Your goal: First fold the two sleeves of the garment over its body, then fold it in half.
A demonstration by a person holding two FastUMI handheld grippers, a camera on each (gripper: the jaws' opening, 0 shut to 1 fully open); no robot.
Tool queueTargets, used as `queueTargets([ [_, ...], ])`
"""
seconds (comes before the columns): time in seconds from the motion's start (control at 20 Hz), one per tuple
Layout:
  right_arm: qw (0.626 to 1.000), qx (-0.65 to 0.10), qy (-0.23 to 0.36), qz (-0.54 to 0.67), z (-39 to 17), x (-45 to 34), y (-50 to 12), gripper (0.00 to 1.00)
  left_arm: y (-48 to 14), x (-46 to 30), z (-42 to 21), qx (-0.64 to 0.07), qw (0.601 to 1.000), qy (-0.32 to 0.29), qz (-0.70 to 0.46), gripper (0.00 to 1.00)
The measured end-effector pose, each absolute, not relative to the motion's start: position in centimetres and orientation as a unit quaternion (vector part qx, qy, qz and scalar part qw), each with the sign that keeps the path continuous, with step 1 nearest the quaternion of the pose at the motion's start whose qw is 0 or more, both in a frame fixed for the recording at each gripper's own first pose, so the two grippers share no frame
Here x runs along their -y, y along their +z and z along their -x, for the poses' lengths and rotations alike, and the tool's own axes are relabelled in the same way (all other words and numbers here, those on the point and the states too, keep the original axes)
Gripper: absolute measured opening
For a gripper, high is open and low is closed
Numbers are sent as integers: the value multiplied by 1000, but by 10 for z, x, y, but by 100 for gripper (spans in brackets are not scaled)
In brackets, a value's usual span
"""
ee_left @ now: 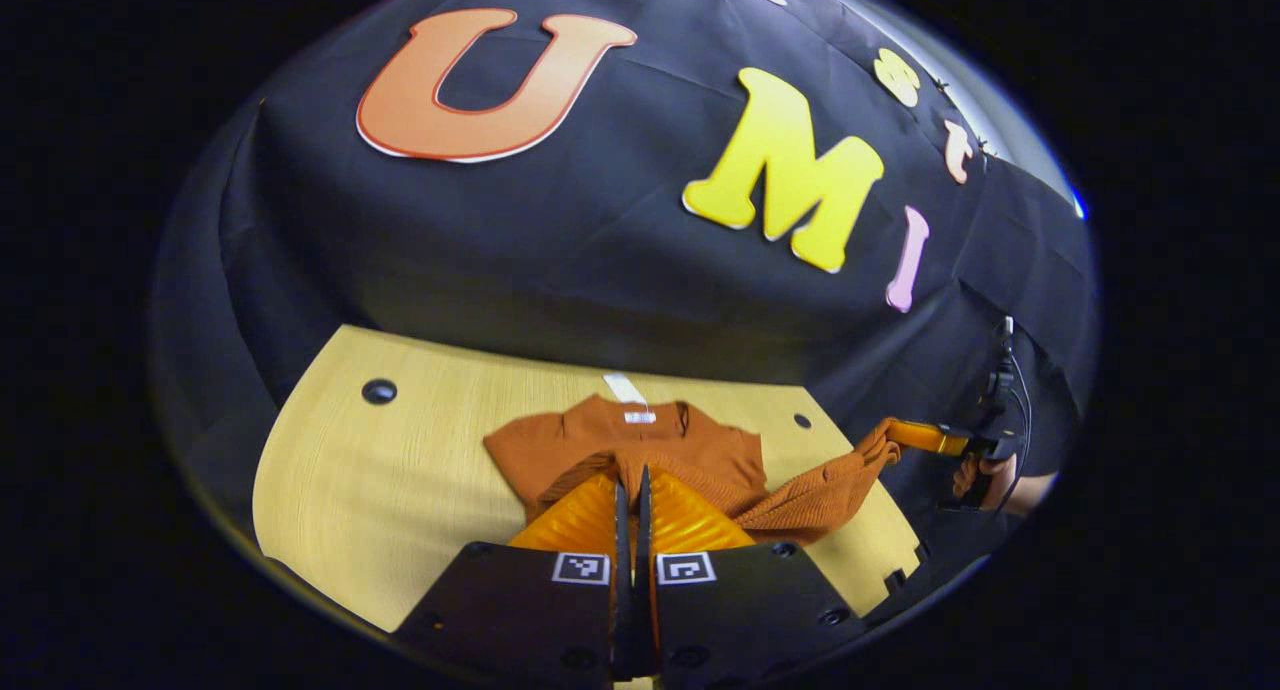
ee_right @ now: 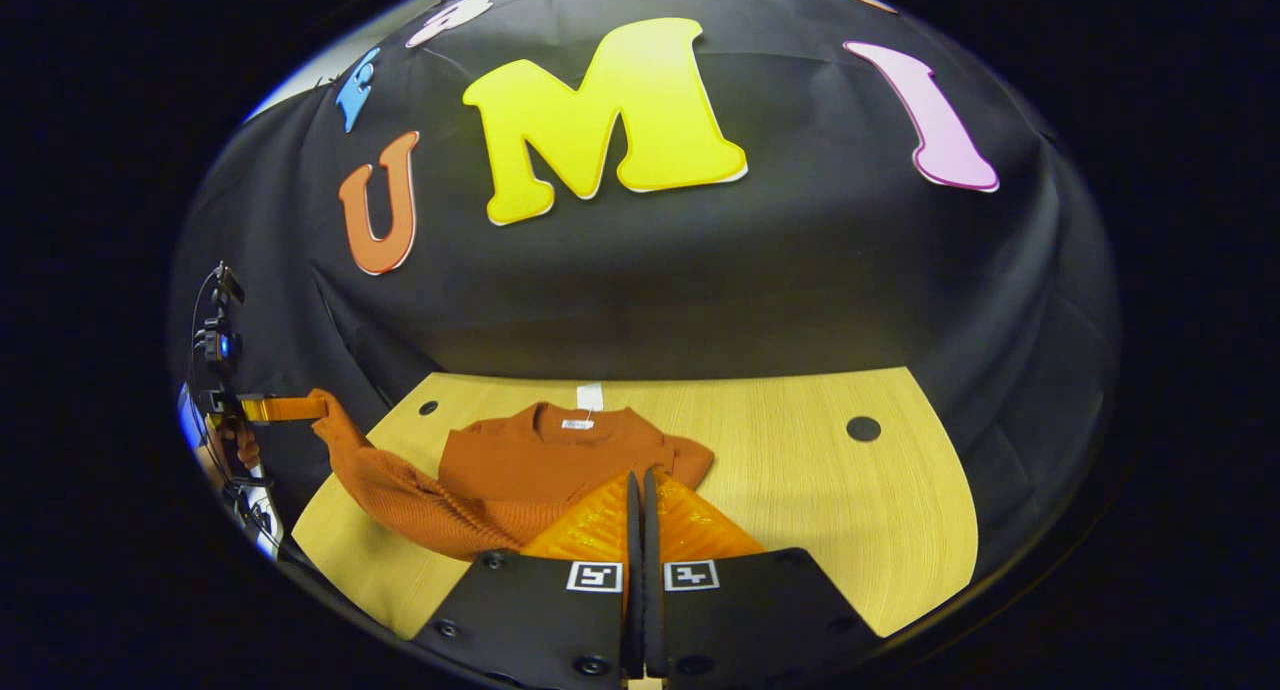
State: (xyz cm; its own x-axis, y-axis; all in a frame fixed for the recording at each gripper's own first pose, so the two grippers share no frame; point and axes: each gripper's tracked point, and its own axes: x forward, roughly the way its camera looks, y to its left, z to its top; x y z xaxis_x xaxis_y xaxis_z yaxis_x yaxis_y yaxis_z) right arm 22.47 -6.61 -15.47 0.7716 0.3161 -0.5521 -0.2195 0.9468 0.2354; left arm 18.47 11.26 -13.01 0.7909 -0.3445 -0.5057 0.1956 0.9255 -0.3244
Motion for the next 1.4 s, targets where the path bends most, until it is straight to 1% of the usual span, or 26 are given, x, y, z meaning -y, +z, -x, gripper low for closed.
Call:
queueTargets([
  [0.1,940,-300,139,-80,-281,61,-153,0,-139,-116,-240,-297,936,-138,129,3],
  [0.2,943,-294,143,-60,-324,56,-167,1,-156,-123,-276,-313,931,-121,147,3],
  [0.35,936,-319,142,-56,-368,49,-218,0,-211,-128,-314,-349,919,-102,155,3],
  [0.4,930,-337,139,-48,-385,42,-255,0,-242,-128,-326,-365,913,-102,150,3],
  [0.5,920,-361,144,-46,-395,30,-295,0,-279,-128,-346,-380,910,-99,134,4],
  [0.55,917,-375,132,-45,-401,23,-323,1,-295,-129,-358,-378,913,-97,119,3],
  [0.75,916,-384,97,-66,-407,30,-354,0,-327,-135,-382,-368,920,-96,95,3],
  [0.8,914,-390,82,-70,-408,35,-358,2,-334,-136,-383,-374,919,-95,87,6],
  [0.85,915,-392,65,-75,-409,36,-358,8,-342,-140,-384,-378,918,-92,79,10],
  [0.9,917,-387,50,-82,-412,39,-355,13,-338,-146,-383,-377,921,-81,63,46],
  [0.95,920,-380,40,-90,-414,43,-349,24,-326,-148,-387,-361,928,-76,56,82],
  [1.0,921,-376,35,-93,-413,46,-343,38,-318,-149,-391,-348,933,-74,58,84],
  [1.05,926,-367,25,-87,-413,52,-337,52,-309,-152,-387,-343,935,-71,56,100],
  [1.1,929,-360,20,-86,-412,55,-330,63,-301,-156,-381,-343,936,-65,53,98],
  [1.15,933,-349,13,-84,-406,60,-315,73,-289,-162,-377,-333,940,-49,60,99],
  [1.2,939,-334,13,-82,-399,61,-298,72,-267,-166,-372,-314,945,-44,77,100],
  [1.25,947,-315,11,-69,-392,63,-275,80,-239,-178,-361,-291,953,-37,75,99],
  [1.3,954,-294,13,-50,-384,64,-251,90,-207,-175,-342,-261,963,-32,62,99],
  [1.35,967,-252,14,-24,-371,60,-209,96,-179,-162,-327,-235,970,-37,56,99],
  [1.4,975,-220,16,-10,-357,57,-173,96,-144,-154,-309,-202,977,-41,50,99],
])
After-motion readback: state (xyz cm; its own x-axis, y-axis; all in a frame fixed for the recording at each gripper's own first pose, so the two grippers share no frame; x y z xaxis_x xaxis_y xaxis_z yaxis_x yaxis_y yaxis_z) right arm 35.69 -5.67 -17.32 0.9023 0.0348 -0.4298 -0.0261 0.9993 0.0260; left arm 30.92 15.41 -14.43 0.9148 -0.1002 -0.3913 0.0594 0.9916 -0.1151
